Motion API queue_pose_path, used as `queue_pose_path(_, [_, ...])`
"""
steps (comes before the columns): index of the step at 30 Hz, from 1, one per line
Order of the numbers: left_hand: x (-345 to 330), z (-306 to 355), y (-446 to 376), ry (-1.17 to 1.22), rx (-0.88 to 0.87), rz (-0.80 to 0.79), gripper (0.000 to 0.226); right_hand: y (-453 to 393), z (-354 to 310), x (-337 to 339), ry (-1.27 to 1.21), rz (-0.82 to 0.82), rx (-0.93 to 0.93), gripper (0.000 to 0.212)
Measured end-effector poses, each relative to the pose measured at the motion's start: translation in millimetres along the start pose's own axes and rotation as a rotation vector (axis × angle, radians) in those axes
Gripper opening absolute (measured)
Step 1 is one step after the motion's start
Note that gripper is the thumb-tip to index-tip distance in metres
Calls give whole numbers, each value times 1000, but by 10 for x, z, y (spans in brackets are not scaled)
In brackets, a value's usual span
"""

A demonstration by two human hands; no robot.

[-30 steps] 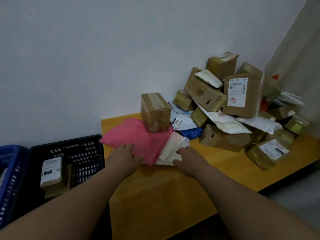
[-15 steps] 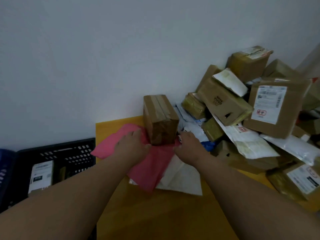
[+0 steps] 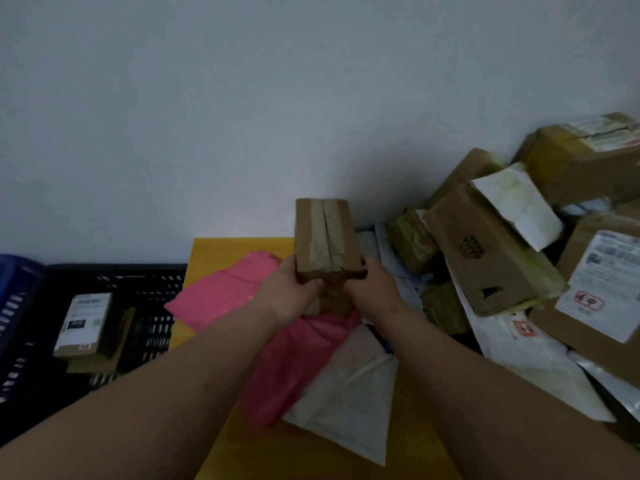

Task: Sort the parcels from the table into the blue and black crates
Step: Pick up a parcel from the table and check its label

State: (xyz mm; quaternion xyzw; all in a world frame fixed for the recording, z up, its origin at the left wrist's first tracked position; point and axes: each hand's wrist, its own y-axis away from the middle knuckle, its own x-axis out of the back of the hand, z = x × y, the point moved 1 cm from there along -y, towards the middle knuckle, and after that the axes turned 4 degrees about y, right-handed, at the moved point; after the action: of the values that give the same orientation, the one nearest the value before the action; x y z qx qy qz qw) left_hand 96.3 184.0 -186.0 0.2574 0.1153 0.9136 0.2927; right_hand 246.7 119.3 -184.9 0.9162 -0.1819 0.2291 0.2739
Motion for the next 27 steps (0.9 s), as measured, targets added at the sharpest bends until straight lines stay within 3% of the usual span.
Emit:
queue_pose_path(2, [-26, 25, -6, 153, 28, 87, 51, 23, -24, 11, -30, 2, 23, 38])
queue_pose_path(5, [-40, 81, 33, 349, 61, 208, 78, 71, -75, 30, -94, -6, 111, 54])
queue_pose_path(11, [-7, 104, 311, 536, 156, 269, 119, 289, -267, 71, -13, -72, 325, 60])
queue_pose_path(18, [134, -38, 668, 598, 217, 192, 119, 786, -301, 42, -29, -211, 232, 59])
queue_pose_path(23, [251, -159, 924, 857, 174, 125, 76, 873, -203, 35, -287, 44, 9, 46])
queue_pose_path(25, [318, -212, 1012, 935, 148, 98, 79, 926, -181, 9, -337, 32, -103, 56])
queue_pose_path(27, [398, -266, 1099, 980, 125, 38, 95, 1011, -223, -56, -373, -46, -147, 47])
